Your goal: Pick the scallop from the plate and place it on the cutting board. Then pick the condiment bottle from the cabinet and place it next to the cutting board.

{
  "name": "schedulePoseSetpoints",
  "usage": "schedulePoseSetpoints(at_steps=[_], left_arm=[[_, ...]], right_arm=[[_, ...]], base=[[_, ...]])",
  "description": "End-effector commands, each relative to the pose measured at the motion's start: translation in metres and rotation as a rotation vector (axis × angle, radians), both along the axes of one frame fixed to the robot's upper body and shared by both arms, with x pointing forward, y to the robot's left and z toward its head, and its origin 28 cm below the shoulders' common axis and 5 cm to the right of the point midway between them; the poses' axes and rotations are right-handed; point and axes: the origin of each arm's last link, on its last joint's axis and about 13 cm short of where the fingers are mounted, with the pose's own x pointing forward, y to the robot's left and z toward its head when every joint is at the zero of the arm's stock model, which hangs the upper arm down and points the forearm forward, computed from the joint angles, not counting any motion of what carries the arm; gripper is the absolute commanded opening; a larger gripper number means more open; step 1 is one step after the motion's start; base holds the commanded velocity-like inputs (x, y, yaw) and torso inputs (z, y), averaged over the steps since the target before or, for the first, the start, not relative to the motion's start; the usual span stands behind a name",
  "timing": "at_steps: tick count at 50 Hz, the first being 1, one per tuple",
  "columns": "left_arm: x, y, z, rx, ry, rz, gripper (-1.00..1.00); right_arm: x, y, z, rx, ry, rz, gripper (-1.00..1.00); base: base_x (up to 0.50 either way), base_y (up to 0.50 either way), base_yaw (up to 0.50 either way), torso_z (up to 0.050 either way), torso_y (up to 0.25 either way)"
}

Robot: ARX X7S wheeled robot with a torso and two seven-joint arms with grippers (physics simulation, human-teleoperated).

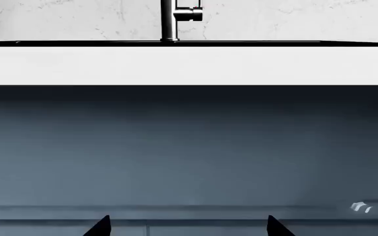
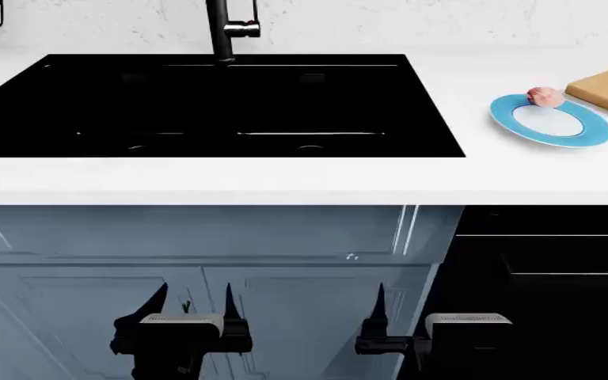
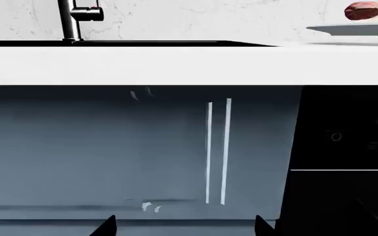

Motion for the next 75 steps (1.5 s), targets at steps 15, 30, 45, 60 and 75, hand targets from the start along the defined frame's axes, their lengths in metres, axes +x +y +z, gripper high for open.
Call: schedulePoseSetpoints(at_steps=[15, 30, 45, 60, 75], left_arm=[[0.004, 0.004, 0.004, -0.028, 0.002, 0.045, 1.0], [0.001, 0.005, 0.013, 0.006, -0.089, 0.022, 1.0], [0.002, 0.005, 0.01, 0.025, -0.078, 0.016, 1.0], [0.003, 0.006, 0.008, 0.03, -0.073, 0.01, 1.0], [0.001, 0.006, 0.01, 0.015, -0.079, 0.001, 1.0]], right_arm=[[0.001, 0.003, 0.005, -0.024, -0.01, 0.04, 1.0], [0.001, 0.003, 0.007, -0.035, -0.014, 0.048, 1.0], [0.001, 0.003, 0.007, -0.031, -0.01, 0.048, 1.0], [0.002, 0.003, 0.008, -0.035, -0.017, 0.052, 1.0], [0.002, 0.003, 0.007, -0.038, -0.02, 0.053, 1.0]], base=[[-0.01, -0.16, 0.0, 0.0, 0.0], [-0.03, -0.5, 0.0, 0.028, 0.0], [-0.03, -0.5, 0.0, 0.05, 0.0], [-0.04, -0.5, 0.0, 0.05, 0.0], [-0.04, -0.5, 0.0, 0.05, 0.0]])
